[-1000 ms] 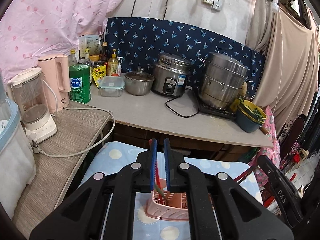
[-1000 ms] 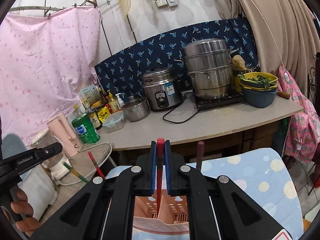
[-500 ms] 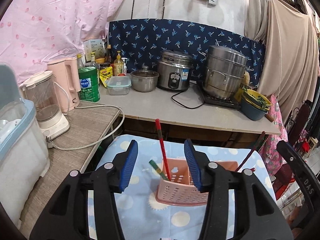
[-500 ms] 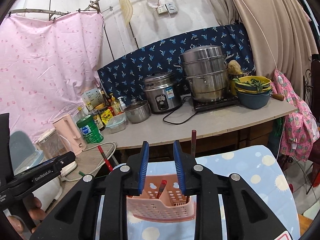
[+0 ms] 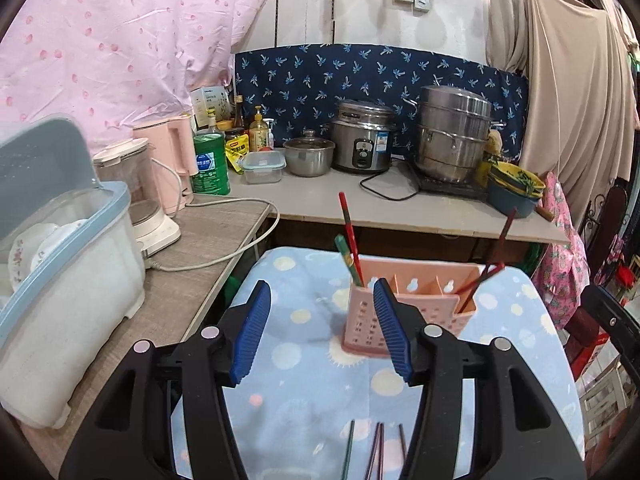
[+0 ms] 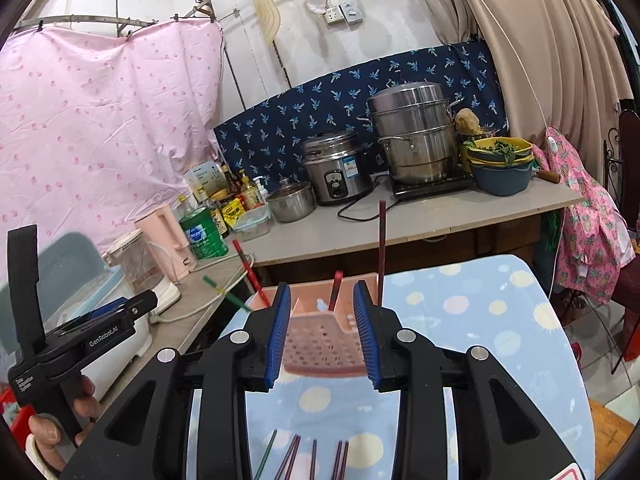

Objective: Organize utensils
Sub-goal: 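Move both open tools back to the remaining chopsticks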

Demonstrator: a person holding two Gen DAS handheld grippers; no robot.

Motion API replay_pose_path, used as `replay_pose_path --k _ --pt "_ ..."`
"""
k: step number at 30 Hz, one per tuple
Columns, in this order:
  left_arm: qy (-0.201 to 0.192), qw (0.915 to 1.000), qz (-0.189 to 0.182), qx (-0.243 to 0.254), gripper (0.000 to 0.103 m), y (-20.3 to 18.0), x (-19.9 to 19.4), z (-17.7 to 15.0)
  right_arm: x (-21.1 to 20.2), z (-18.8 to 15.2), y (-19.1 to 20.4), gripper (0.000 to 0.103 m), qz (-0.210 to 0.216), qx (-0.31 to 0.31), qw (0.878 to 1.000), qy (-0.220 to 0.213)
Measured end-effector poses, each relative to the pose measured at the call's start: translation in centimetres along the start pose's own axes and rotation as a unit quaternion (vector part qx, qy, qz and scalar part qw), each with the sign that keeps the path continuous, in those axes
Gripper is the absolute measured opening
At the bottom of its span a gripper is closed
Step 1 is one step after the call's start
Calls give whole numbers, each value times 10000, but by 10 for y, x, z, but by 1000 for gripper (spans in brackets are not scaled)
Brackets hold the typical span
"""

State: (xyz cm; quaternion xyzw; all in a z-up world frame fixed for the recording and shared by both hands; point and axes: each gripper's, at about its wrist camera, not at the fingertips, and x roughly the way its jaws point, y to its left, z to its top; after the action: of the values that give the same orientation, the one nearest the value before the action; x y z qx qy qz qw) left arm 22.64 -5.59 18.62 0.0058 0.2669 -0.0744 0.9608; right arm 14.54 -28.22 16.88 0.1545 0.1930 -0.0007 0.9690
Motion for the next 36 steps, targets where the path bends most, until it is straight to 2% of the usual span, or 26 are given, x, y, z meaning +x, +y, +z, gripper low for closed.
replay_pose_path --k 8,15,25,36 --pt "117 9996 119 232 56 3 -35 -44 -42 -49 14 38 -154 -379 9990 158" --pt "472 9984 101 307 56 6 -51 -88 -65 -93 20 38 -292 -514 9972 448" --pt "968 9947 65 341 56 9 -57 -144 -83 -143 21 38 -405 -444 9949 816" --pt "1451 9888 32 344 56 13 -52 -196 -83 -196 12 38 -553 -271 9893 1325"
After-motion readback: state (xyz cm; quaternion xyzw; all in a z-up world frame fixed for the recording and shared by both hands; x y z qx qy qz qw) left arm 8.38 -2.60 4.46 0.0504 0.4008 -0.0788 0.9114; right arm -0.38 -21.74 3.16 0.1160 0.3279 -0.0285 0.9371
